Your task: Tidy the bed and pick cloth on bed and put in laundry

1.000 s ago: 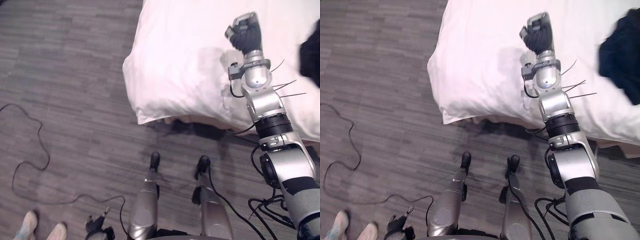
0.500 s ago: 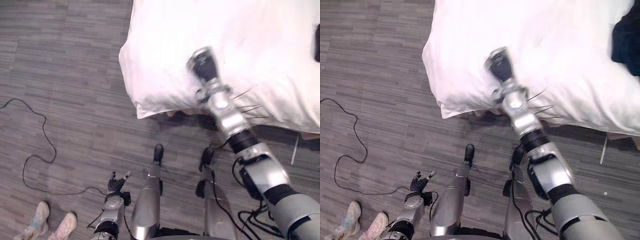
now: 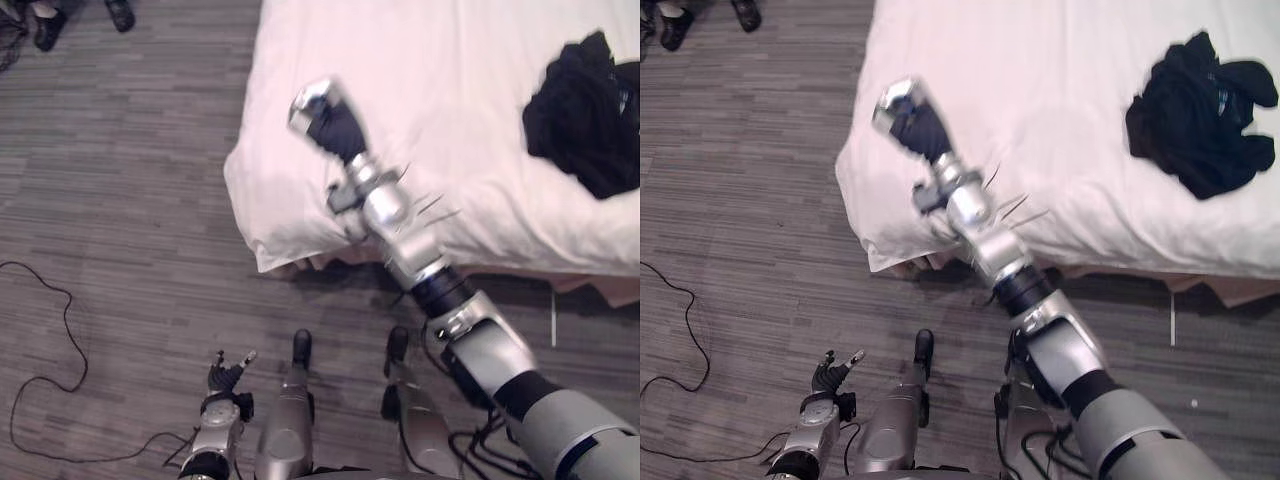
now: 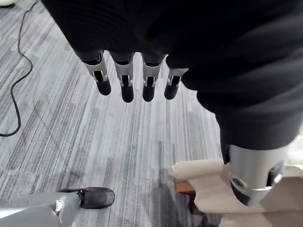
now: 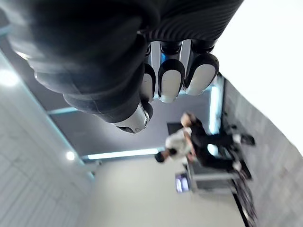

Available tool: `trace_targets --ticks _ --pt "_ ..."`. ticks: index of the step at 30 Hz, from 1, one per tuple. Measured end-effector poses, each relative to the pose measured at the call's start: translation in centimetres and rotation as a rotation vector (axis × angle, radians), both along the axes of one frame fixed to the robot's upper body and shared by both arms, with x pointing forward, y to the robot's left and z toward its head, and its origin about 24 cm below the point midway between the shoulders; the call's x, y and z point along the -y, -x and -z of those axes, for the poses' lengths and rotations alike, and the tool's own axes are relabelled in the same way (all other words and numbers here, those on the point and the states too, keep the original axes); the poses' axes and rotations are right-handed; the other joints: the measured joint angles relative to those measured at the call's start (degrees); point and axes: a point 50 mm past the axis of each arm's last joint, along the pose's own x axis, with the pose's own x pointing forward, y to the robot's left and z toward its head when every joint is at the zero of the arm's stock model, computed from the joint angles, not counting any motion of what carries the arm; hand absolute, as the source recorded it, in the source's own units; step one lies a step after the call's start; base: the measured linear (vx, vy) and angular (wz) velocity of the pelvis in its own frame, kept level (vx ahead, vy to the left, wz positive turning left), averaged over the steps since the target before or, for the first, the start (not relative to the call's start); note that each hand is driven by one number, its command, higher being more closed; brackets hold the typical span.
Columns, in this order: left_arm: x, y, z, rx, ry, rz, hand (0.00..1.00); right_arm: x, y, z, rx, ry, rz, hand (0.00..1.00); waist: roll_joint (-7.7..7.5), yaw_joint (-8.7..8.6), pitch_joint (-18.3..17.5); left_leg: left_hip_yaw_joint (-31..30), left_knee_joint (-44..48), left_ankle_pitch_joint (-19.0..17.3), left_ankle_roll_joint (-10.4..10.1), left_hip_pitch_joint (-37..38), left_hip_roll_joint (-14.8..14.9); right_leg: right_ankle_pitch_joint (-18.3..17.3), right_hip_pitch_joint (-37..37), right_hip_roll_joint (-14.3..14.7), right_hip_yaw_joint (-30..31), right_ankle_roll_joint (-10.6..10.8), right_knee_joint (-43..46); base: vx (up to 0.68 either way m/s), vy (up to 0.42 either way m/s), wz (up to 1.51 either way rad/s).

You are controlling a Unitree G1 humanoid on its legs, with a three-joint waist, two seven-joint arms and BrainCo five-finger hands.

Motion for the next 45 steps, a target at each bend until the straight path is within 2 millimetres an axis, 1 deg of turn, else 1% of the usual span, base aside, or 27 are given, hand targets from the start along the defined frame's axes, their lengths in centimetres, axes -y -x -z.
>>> trace_targets --ticks 1,2,4,7,9,14,15,16,17,18,19,20,21,22,24,25,26,27,28,30,32,34,37,40,43,44,45 --pt "0.2 -0.3 -0.2 0.01 0.001 0.01 0.0 0.8 -0.1 -0.5 0.012 -0.012 0.03 1.0 0.41 0.1 0.21 0.05 1.78 -0.63 0.09 -1.26 -0.17 -0.19 -1.03 -0.22 0.31 -0.09 0.94 -0.18 0.001 -0.12" --pt "0.4 -0.8 -0.5 0.032 0.001 0.024 0.0 2.7 -0.5 -1.0 0.019 -0.049 0.1 1.0 1.2 0.07 0.6 0.23 5.33 -2.11 0.22 -3.98 -0.26 -1.01 -3.19 -0.38 0.86 0.34 2.73 -0.19 -0.009 -0.11" --pt "1.0 -1.6 -0.8 0.05 -0.001 0.055 0.0 6.1 -1.6 -0.9 -0.012 -0.109 0.23 1.0 2.23 -0.14 1.14 0.36 9.71 -4.01 0.38 -8.32 -0.13 -1.36 -6.89 -0.42 1.54 0.31 5.18 -0.2 -0.031 -0.12" --pt "1.6 -2.4 -1.2 0.071 0.005 0.074 0.0 10.9 -2.9 1.1 -0.122 -0.196 0.398 1.0 2.33 -0.13 1.92 0.95 11.84 -4.43 0.19 -11.52 0.39 -1.66 -10.51 -0.24 2.11 -0.06 7.14 -0.14 -0.045 -0.13" --pt "1.9 -2.5 -1.3 0.077 0.024 0.066 0.0 13.6 -3.2 2.3 -0.192 -0.27 0.475 1.0 2.4 -0.05 3.81 2.31 12.81 -4.61 -0.05 -12.0 1.73 -1.66 -11.29 0.13 2.03 -0.05 7.18 -0.11 -0.066 -0.34" --pt "3.1 -3.1 -1.9 0.12 0.061 0.066 0.0 16.0 -3.0 4.1 -0.247 -0.294 0.528 1.0 2.39 -0.49 4.03 3.99 14.19 -4.9 -0.35 -11.78 4.12 -1.67 -10.77 1.24 0.65 -0.03 6.75 -0.06 -0.068 -0.21" --pt "3.2 -3.4 -2.3 0.143 0.063 0.068 0.0 17.1 -2.8 5.2 -0.28 -0.314 0.559 1.0 2.37 -0.7 4.04 4.67 14.67 -4.89 -0.35 -11.53 4.6 -1.67 -10.3 1.5 0.27 -0.04 6.98 -0.05 -0.089 0.08" --pt "3.2 -3.5 -2.5 0.153 0.062 0.068 0.0 18.4 -2.3 7.3 -0.33 -0.337 0.6 1.0 2.03 -1.3 4.15 5.82 14.83 -4.88 -0.37 -10.72 5.49 -1.69 -9.34 1.57 -0.29 -0.05 6.96 -0.05 -0.088 0.11" --pt "3.2 -3.5 -2.5 0.153 0.062 0.068 0.0 19.0 -2.1 8.3 -0.356 -0.346 0.621 1.0 1.84 -1.5 4.25 6.36 14.78 -4.88 -0.36 -10.13 5.75 -1.7 -8.82 1.52 -0.51 -0.07 6.85 -0.02 -0.055 0.07" --pt "3.3 -3.5 -2.4 0.15 0.067 0.068 0.0 20.8 -1.1 11.8 -0.454 -0.361 0.686 1.0 1.33 -1.54 4.34 7.39 14.59 -4.88 -0.35 -8.81 6.19 -1.75 -7.38 1.56 -0.77 -0.05 6.02 -0.01 -0.041 -0.04" --pt "3.5 -3.3 -2.3 0.146 0.071 0.067 0.0 21.7 -0.3 14.1 -0.517 -0.373 0.726 1.0 1.13 -1.49 4.32 7.77 14.45 -4.9 -0.32 -8.01 6.54 -1.8 -6.24 1.74 -1.13 0.02 4.93 0.0 -0.078 -0.25" --pt "3.7 -3.0 -2.1 0.136 0.08 0.063 0.0 22.8 1.1 17.4 -0.612 -0.397 0.776 1.0 1.24 -1.2 4.29 8.29 12.32 -5.13 -0.06 -6.41 8.41 -2.98 -5.42 2.36 -2.17 0.43 7.02 0.02 -0.103 -0.13" --pt "3.3 -2.6 -1.9 0.128 0.073 0.058 0.0 23.3 2.9 21.1 -0.717 -0.444 0.821 1.0 0.08 -2.17 4.43 9.42 11.37 -4.75 -0.69 -4.44 7.94 -7.6 -5.87 1.12 -0.8 -1.24 16.6 0.04 -0.117 0.1" --pt "3.0 -2.1 -1.6 0.115 0.069 0.05 0.0 24.0 5.2 24.7 -0.824 -0.481 0.876 1.0 -1.44 -3.3 4.34 10.07 10.58 -4.19 -1.44 -2.35 7.11 -11.32 -3.77 0.67 -0.21 -1.6 16.4 0.05 -0.106 0.23" --pt "2.7 -0.5 -0.7 0.063 0.069 0.037 0.0 25.8 11.1 30.6 -1.016 -0.526 1.013 1.0 -2.35 -3.61 3.76 10.04 7.97 -4.1 -1.57 2.58 7.18 -11.71 0.89 1.1 -0.91 -0.43 14.07 0.05 -0.045 -0.17" --pt "2.4 0.1 -0.3 0.043 0.072 0.022 0.0 26.6 13.1 32.2 -1.068 -0.545 1.063 0.0 -2.92 -4.53 2.78 10.07 6.59 -4.1 -1.56 3.93 6.8 -11.61 2.0 1.07 -0.98 -0.26 13.04 0.07 0.03 -0.2" --pt "2.0 0.7 0.1 0.02 0.074 0.009 0.0 27.2 15.0 33.5 -1.118 -0.57 1.114 0.0 -3.63 -5.3 1.37 10.04 4.92 -4.1 -1.56 5.13 6.29 -11.48 2.81 1.02 -0.88 -0.05 12.17 0.15 0.064 -0.06" --pt "1.4 1.9 0.9 -0.026 0.077 -0.017 0.0 28.1 19.2 36.2 -1.234 -0.602 1.214 0.0 -4.71 -6.36 -1.21 10.07 1.62 -4.07 -1.51 8.24 5.53 -10.98 5.11 1.16 -0.61 0.7 9.7 0.15 0.06 -0.08" --pt "1.2 2.3 1.1 -0.044 0.076 -0.024 0.0 28.3 20.6 36.9 -1.27 -0.611 1.245 0.0 -5.0 -6.54 -1.91 10.12 0.48 -3.96 -1.37 9.5 5.36 -10.91 6.08 1.3 -0.45 0.8 8.9 0.16 0.062 -0.16" --pt "0.3 3.9 2.1 -0.115 0.071 -0.062 0.0 28.3 26.4 39.7 -1.43 -0.665 1.357 0.0 -5.96 -7.84 -5.07 11.09 -1.72 -3.56 -1.11 13.62 5.14 -10.09 10.0 1.83 0.5 1.85 6.1 0.14 0.066 -0.22" --pt "0.1 4.7 2.6 -0.157 0.058 -0.045 0.0 27.6 29.4 41.0 -1.521 -0.678 1.382 0.0 -6.03 -7.99 -7.18 11.7 -2.29 -3.62 -1.16 14.97 4.9 -9.69 11.75 1.9 1.03 2.27 4.53 0.13 0.077 -0.21" --pt "-0.2 5.5 3.0 -0.196 0.062 -0.049 0.0 25.6 32.9 42.9 -1.678 -0.714 1.372 0.0 -5.83 -8.55 -9.79 12.65 -4.02 -3.85 -0.88 17.29 4.05 -9.26 14.06 1.64 1.84 2.91 2.3 0.14 0.106 -0.1" --pt "-0.8 6.1 3.3 -0.24 0.035 -0.025 0.0 22.3 34.6 44.5 -1.818 -0.743 1.293 0.0 -5.83 -9.6 -11.19 13.11 -5.31 -4.34 -0.2 20.57 3.03 -9.07 16.48 1.42 2.73 3.12 1.23 0.15 0.09 -0.07" --pt "-0.8 6.1 3.4 -0.267 0.006 0.019 0.0 19.7 34.9 45.3 -1.893 -0.747 1.204 0.0 -6.05 -9.93 -12.17 15.51 -4.78 -5.47 0.13 22.51 2.53 -9.01 17.05 1.44 4.91 3.02 1.63 0.12 0.07 -0.36" --pt "0.0 6.0 3.6 -0.296 -0.016 0.111 0.0 19.0 34.6 45.5 -1.915 -0.7 1.151 0.0 -6.03 -10.95 -12.12 19.6 -2.88 -7.41 -0.19 24.08 2.98 -9.49 16.29 1.61 6.1 2.68 3.19 0.07 0.035 -0.61" --pt "0.5 5.8 3.6 -0.302 -0.042 0.175 0.0 18.9 34.3 45.5 -1.922 -0.666 1.133 0.0 -5.9 -11.05 -12.05 22.85 -2.69 -8.26 -0.68 25.77 3.71 -11.21 15.57 1.05 2.45 0.74 4.26 0.03 -0.002 -1.08" --pt "0.9 5.4 3.5 -0.302 -0.061 0.224 0.0 18.8 34.1 45.5 -1.927 -0.637 1.12 0.0 -5.41 -11.25 -11.96 25.79 -2.55 -9.0 -1.0 26.94 4.27 -13.13 15.19 -1.95 -6.43 -0.66 6.42 0.05 0.055 -1.39"
